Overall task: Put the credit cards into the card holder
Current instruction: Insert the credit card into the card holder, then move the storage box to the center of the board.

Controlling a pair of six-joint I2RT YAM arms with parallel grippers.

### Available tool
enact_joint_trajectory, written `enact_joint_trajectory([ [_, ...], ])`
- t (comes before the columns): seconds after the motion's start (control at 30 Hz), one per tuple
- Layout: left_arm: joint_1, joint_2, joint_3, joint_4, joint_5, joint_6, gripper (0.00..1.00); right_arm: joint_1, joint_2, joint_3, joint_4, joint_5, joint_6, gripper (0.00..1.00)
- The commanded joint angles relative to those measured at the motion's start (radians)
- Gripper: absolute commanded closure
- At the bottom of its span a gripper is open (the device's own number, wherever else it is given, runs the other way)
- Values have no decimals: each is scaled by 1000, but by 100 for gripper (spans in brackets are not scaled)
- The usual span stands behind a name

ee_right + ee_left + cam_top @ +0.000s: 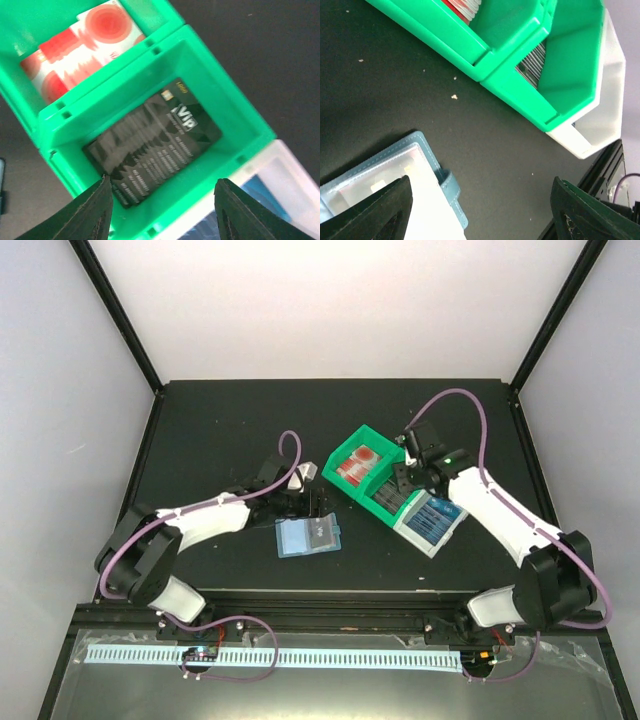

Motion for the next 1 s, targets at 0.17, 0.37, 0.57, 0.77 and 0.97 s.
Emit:
enact_joint_trajectory([
  [0.17, -36, 79, 77, 61, -33, -51, 21, -191, -86, -66, -102, -56, -131, 46],
  [0.37, -112, 130, 93, 103, -54, -98, 22, -237, -79, -123, -93, -91, -112, 49],
  [0.57, -168, 200, 164, 128, -72, -139, 20, -235, 57, -72, -196, 150, 4, 49],
  [0.77, -196, 206, 199, 100, -121, -144, 19, -236, 172, -12, -213, 100, 8, 51],
  [0.97, -206, 214, 185, 132, -137, -160, 17, -221, 169, -22, -108, -74, 6, 52],
])
